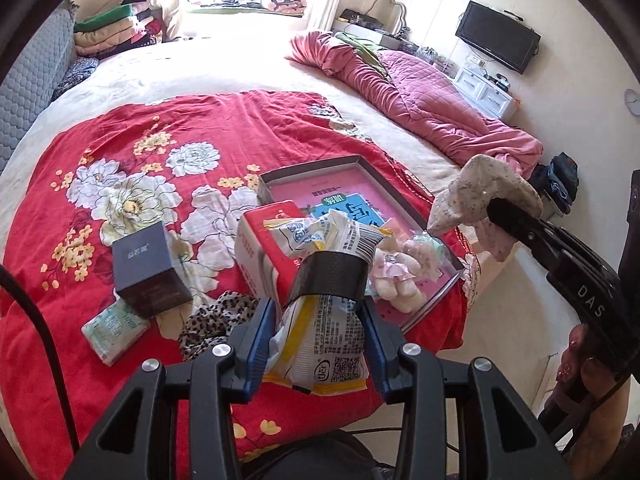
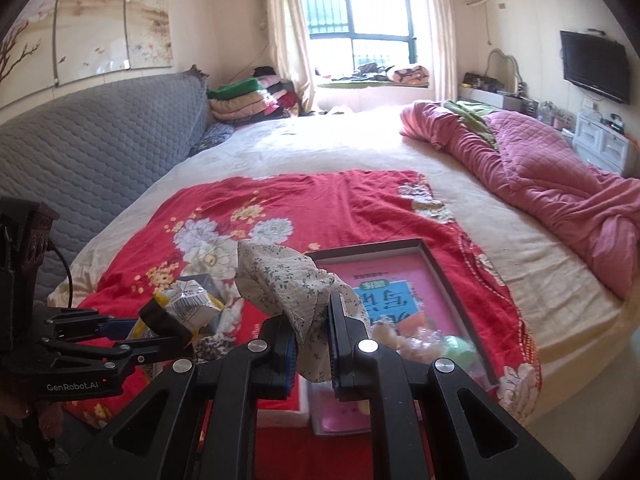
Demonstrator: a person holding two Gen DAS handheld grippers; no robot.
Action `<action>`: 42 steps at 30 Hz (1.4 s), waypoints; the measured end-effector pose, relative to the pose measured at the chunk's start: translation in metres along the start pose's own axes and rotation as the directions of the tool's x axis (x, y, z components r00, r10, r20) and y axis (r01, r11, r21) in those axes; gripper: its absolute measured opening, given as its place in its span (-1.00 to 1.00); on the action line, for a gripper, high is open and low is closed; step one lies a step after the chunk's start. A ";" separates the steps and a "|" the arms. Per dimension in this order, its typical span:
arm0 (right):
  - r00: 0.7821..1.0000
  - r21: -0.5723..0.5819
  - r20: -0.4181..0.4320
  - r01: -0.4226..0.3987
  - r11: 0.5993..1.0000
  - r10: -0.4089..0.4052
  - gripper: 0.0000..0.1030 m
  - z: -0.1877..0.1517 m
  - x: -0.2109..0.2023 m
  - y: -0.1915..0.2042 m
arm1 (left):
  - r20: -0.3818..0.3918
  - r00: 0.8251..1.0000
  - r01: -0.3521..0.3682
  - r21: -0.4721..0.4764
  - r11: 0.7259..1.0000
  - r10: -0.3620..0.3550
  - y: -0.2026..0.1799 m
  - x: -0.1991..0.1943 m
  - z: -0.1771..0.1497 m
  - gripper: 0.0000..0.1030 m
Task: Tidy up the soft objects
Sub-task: 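Carry the snack packet and floral cloth toward the pink tray with both tools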
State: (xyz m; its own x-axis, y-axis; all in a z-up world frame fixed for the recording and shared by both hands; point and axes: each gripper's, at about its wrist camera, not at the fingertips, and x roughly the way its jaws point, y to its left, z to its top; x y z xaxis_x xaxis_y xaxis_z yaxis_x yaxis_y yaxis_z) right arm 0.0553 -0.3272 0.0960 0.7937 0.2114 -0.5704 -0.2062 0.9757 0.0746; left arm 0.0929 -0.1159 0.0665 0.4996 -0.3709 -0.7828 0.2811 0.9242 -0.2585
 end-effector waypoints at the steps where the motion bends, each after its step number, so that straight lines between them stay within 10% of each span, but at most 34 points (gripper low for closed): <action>1: 1.000 0.020 0.008 0.010 1.000 -0.011 -0.75 0.000 -0.004 -0.009 | -0.002 1.000 0.003 0.009 1.000 -0.003 -0.005 0.003 0.003 -0.18; 15: 0.984 0.145 0.003 0.177 0.974 -0.179 -0.75 -0.021 -0.014 -0.088 | -0.046 0.999 -0.009 0.096 0.995 0.013 -0.052 0.059 0.036 -0.18; 42: 0.972 0.190 -0.081 0.230 0.954 -0.218 -0.70 -0.029 0.078 -0.136 | -0.163 0.986 -0.021 0.113 0.993 0.039 -0.059 0.156 0.056 -0.18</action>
State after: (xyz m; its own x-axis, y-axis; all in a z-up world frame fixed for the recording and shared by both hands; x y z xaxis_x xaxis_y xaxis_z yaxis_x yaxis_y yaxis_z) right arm 0.1286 -0.4449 0.0172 0.7704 -0.0122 -0.6374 0.0949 0.9909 0.0957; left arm 0.2002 -0.2340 -0.0088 0.3700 -0.3146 -0.8742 0.3611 0.9156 -0.1766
